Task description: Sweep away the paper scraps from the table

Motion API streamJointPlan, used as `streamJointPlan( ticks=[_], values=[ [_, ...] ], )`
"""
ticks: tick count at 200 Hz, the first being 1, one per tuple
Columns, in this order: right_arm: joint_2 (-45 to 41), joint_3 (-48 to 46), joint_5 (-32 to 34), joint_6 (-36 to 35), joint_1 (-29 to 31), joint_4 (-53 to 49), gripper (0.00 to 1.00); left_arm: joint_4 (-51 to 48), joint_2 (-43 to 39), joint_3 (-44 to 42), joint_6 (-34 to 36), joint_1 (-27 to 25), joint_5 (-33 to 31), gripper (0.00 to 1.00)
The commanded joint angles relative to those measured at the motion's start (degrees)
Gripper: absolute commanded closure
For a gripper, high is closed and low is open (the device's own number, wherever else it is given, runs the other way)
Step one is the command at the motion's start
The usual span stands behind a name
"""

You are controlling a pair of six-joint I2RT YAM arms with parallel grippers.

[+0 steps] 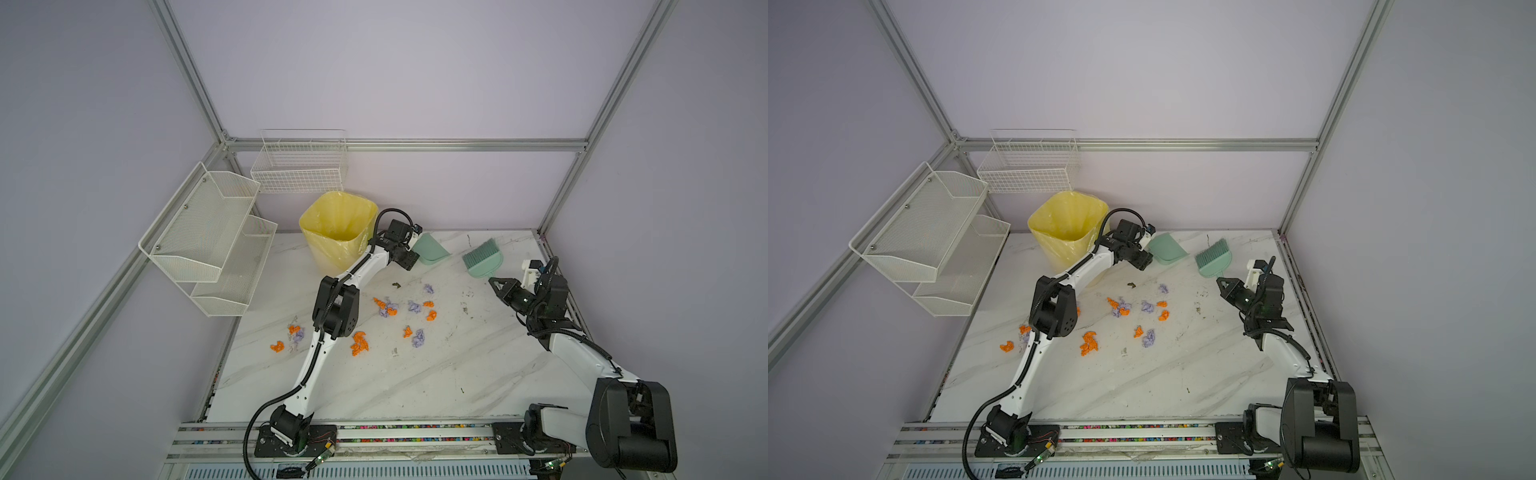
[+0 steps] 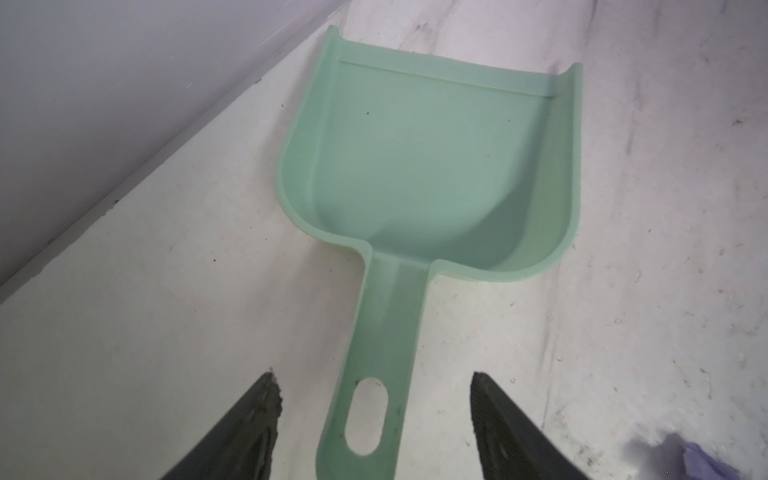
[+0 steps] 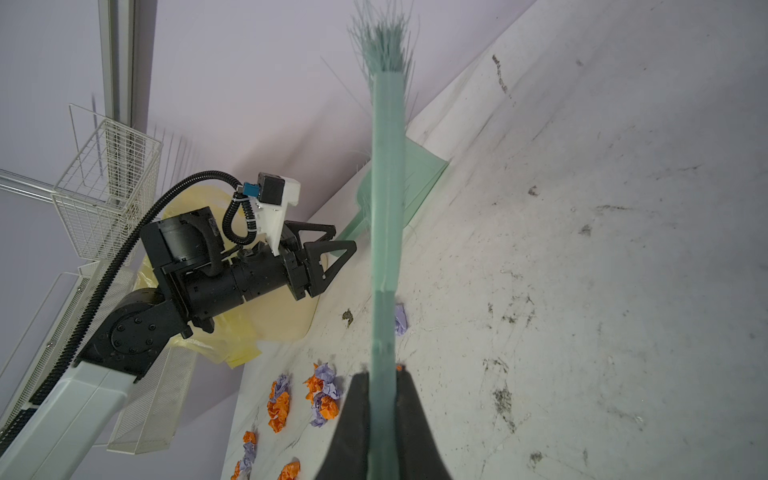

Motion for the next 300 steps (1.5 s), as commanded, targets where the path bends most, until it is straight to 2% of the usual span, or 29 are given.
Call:
streamJointPlan(
  ticks=[1,57,121,143,174,226,255,300],
  values=[
    [0.0,0.0,-0.8,-0.4,-0.1,2.8,1.00,-0.2,1.4,3.7,2.2,0.5,-1.2,0.29],
    [-0.4,-0.5,-0.6,-0.5,-0.1,2.8,1.00,-0.2,1.1,3.6,1.8,0.4,0.2,0.44],
    [-0.1,-0.8,-0.8,-0.5,-0.2,3.3,1.00,1.8,-0.1,3.7,1.6,0.4,0.2,0.46],
    [0.1,-0.9,-0.9,-0.6,-0.1,3.3,1.00,1.9,-0.6,3.4,1.7,0.3,1.1,0.55],
    [0.0,-0.9,-0.9,-0.6,-0.2,3.3,1.00,2.0,-1.9,1.4,2.1,-0.1,1.5,0.75],
    [-0.5,-1.0,-1.0,-0.3,-0.2,3.5,1.00,1.9,-6.8,-5.6,-0.2,-1.4,2.6,0.95],
    [-1.0,-1.5,-1.5,0.4,-0.2,4.3,1.00,1.9,-11.2,-12.3,-3.9,-2.2,4.3,0.96],
    [-2.7,-2.3,-1.9,0.6,-0.1,4.0,1.00,1.8,-14.8,-21.2,-8.0,-3.2,5.4,0.86]
  ],
)
